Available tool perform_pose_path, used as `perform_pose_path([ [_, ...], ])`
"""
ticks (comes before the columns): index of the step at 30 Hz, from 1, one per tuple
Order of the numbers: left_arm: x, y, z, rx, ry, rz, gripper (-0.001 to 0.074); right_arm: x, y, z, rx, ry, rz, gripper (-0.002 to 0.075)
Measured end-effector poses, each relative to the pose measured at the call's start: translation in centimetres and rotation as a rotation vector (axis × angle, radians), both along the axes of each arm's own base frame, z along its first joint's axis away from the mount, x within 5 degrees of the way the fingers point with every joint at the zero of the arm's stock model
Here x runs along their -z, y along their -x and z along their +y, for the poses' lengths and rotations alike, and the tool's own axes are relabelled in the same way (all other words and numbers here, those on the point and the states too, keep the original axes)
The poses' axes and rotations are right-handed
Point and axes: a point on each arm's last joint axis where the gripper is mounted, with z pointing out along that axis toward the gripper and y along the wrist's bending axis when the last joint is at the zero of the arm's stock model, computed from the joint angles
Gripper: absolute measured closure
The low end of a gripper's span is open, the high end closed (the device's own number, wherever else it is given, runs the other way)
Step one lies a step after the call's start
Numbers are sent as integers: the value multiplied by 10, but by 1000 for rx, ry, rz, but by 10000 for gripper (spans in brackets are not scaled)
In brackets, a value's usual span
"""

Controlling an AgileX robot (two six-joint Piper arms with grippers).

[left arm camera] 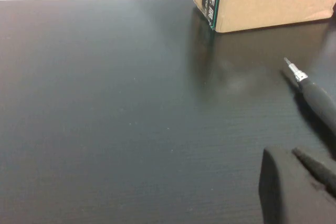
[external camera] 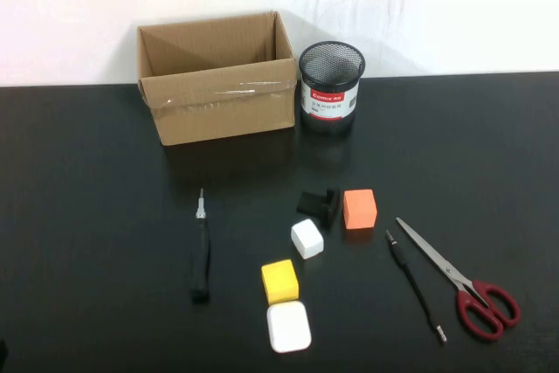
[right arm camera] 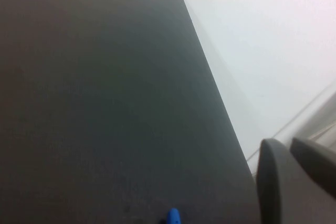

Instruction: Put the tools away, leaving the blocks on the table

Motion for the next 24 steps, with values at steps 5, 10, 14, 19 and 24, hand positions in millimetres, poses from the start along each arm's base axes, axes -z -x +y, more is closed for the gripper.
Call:
perform_pose_path([
  [5, 0, 0, 0, 0, 0, 0, 738, 0, 0, 0, 1, 12, 1, 733],
  [10, 0, 0, 0, 0, 0, 0, 738, 0, 0, 0, 1, 15, 1, 733],
  [14, 0, 0, 0, 0, 0, 0, 738, 0, 0, 0, 1, 15, 1, 733],
  [19, 0, 0, 0, 0, 0, 0, 738, 0, 0, 0, 1, 15, 1, 733],
  [24, 0, 0, 0, 0, 0, 0, 738, 0, 0, -1, 1, 17, 1, 733],
])
